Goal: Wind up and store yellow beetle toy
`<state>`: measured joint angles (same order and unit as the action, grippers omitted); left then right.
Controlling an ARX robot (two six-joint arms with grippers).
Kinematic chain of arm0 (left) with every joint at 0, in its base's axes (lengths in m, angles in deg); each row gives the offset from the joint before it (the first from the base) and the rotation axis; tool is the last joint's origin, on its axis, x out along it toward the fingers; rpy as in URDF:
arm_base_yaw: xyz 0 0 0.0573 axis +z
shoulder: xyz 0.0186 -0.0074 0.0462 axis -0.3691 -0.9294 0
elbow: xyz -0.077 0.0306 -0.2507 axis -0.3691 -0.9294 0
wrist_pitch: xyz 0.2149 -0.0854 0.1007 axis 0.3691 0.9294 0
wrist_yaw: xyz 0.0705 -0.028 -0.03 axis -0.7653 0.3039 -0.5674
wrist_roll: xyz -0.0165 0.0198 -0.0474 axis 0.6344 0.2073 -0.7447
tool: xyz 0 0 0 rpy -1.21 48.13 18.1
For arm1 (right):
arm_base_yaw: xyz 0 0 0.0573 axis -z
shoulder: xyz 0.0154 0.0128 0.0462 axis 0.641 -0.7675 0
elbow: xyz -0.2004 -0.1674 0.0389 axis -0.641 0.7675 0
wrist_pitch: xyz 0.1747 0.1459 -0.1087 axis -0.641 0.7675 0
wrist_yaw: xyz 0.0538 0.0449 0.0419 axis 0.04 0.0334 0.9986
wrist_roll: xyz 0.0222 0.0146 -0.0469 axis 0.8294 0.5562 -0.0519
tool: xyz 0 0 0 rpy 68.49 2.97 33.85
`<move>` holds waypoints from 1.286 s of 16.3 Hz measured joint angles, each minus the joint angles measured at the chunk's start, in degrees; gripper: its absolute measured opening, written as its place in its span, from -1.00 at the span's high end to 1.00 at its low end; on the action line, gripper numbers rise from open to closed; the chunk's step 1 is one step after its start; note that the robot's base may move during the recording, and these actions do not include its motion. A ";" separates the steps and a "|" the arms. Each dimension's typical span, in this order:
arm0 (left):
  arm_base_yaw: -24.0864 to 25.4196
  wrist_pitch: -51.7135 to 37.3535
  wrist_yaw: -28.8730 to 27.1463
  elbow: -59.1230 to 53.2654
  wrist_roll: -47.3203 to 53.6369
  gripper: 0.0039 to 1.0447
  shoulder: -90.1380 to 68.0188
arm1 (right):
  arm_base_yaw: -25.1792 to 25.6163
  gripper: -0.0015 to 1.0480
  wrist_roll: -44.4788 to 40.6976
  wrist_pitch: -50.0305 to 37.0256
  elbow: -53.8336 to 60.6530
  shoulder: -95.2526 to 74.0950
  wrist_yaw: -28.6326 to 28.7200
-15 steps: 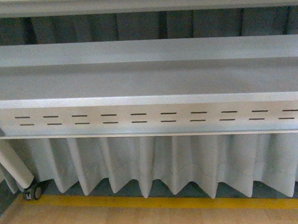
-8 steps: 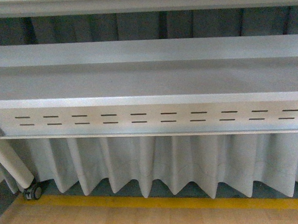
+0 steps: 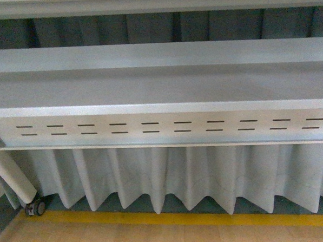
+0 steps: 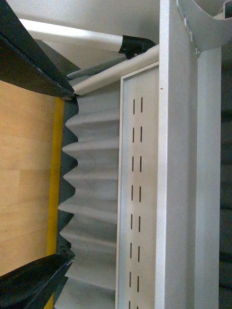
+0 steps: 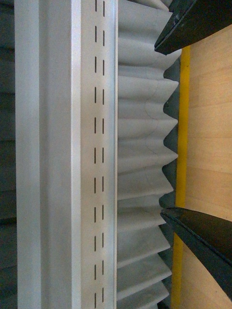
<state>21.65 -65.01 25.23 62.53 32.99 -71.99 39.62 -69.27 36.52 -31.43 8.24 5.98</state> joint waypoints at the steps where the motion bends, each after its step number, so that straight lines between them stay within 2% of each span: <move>1: 0.00 0.00 0.00 0.00 0.00 -0.88 0.00 | 0.00 -0.87 0.00 0.00 0.00 0.00 0.00; 21: 0.00 0.04 0.04 0.00 0.00 -0.88 0.00 | 0.00 -0.87 0.00 0.00 0.00 0.02 0.02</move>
<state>21.65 -64.97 25.28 62.53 32.99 -71.99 39.62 -69.27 36.52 -31.43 8.27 6.00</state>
